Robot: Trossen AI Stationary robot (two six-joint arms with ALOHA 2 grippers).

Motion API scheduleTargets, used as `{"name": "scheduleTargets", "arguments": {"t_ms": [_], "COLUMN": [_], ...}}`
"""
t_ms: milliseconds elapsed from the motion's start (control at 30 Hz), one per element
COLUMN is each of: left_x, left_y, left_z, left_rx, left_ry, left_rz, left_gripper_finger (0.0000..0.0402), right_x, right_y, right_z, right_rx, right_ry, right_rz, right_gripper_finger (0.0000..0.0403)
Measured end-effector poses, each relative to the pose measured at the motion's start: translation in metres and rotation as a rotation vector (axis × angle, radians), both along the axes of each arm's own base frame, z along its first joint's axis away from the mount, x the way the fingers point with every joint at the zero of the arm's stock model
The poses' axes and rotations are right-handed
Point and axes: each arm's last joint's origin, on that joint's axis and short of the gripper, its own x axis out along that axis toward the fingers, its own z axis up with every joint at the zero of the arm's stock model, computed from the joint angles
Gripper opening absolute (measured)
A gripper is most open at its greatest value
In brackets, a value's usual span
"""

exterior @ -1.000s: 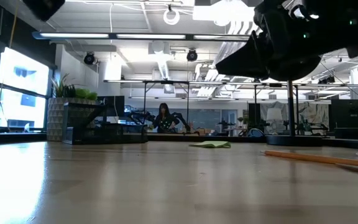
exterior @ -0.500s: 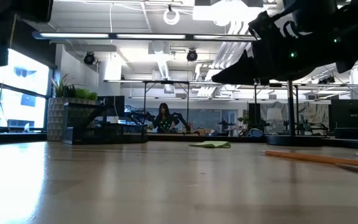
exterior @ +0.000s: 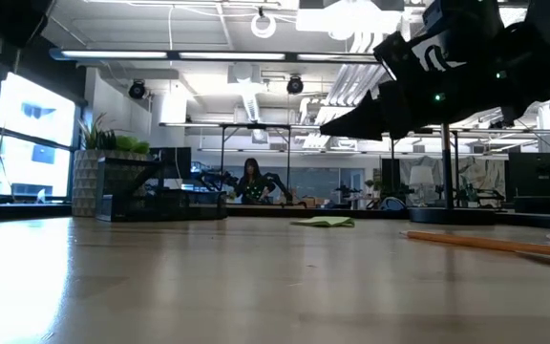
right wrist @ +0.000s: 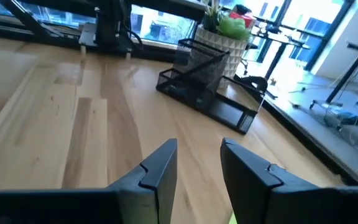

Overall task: Pick and place office supplies into organizer
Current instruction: Put the blue binder clip into the desk organizer

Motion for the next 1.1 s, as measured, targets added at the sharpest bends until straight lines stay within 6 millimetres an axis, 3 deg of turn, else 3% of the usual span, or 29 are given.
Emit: {"name": "scheduleTargets", "arguments": {"t_ms": [233,533,667,800,1100], "left_x": [0.034,0.041,0.044,0.040,0.040], "left_y": [-0.027,-0.033,-0.035,-0.032,-0.031], "left_z": [-0.003,-0.016,-0.017,-0.017,-0.032], "left_rx": [0.082,0.091,0.079,0.098,0.063], "left_ry": [0.103,0.188,0.165,0.202,0.147], "left_rz": [-0.089,-0.013,0.018,0.065,0.116], "left_gripper_finger": [0.0032,0.0172,0.0206,0.0207,0.0154], "right_x": [0.002,0.001,0.001,0.001,0.001], "right_y": [-0.011,-0.002,-0.002,-0.004,-0.004], "right_z": [0.002,-0.002,-0.001,-0.001,-0.004], "right_rx": [0.033,0.071,0.069,0.069,0.068], "right_ry": [-0.024,0.006,0.000,0.001,0.026], "right_rz": [0.070,0.114,0.112,0.106,0.105], "right_gripper_finger": [0.0117,0.0117,0.0117,0.0117,0.0117]}}
